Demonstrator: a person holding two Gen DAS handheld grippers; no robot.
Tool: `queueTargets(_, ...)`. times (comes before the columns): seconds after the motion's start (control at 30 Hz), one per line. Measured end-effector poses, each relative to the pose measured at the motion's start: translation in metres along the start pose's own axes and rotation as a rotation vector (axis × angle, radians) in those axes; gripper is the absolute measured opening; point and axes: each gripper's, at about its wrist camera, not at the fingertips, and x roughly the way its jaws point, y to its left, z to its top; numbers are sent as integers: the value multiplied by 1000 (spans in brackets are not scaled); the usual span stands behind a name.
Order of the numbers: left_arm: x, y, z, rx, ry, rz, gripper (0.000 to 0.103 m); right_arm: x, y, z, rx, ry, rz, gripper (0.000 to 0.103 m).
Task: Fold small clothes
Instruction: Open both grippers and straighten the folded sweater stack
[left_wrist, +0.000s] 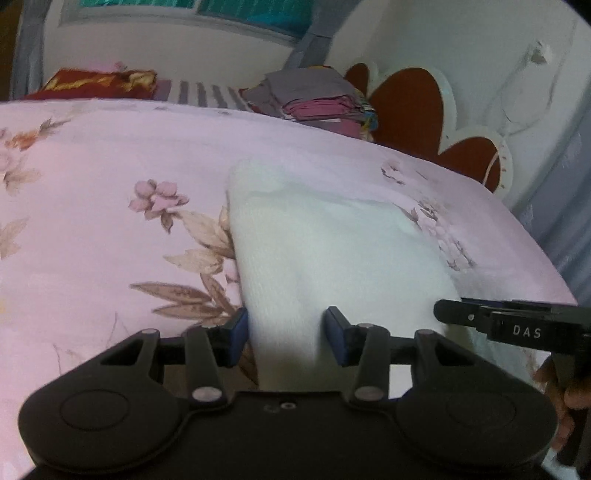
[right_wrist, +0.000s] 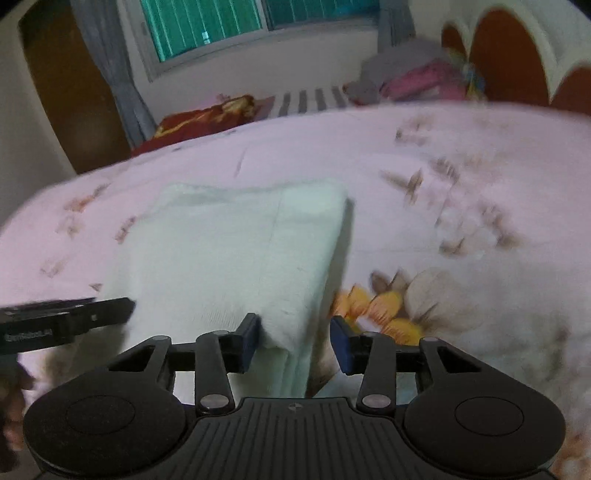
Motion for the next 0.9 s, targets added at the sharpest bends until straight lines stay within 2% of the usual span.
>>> queueTargets(0.03, -2, 0, -1, -2, 6, -1, 44, -1, 2, 1, 0, -6, -8, 33)
queueTargets(0.17, -22, -3, -23, 53, 34, 16, 43, -2, 5, -2, 34, -3, -36, 33)
queueTargets(0.23, -38, -5, -40, 75, 38, 21, 44, -16, 8, -3, 32, -20, -46, 33)
queueTargets(0.3, -51, -5, -57, 70, 40, 20, 44, -37, 10, -9, 13, -58, -15, 33)
queueTargets(0.47, -75, -10, -83, 57, 31, 33, 44, -66, 33, -41, -97, -17, 86, 33)
queueTargets(0.53, -80, -13, -90, 66, 33, 43, 45, -64, 41, -61, -149, 38, 68, 33)
queueTargets(0.6, -84, -16, -95, 77, 40, 54, 46, -61, 45, -83, -216, 86, -14, 33)
queueTargets(0.7, -88, -21, -96, 112, 53, 82, 49, -68, 40, -97, -208, 76, -27, 33)
queueTargets(0.77, -91, -23, -97, 126, 57, 98, 57, -73, 39, -95, -199, 66, -26, 33)
queueTargets(0.83, -94, -26, -96, 140, 42, 131, 84, -79, 35, -89, -150, 33, -16, 33)
queueTargets(0.9, -98, -29, -93, 151, 7, 156, 89, -87, 32, -81, -106, -13, -6, 33)
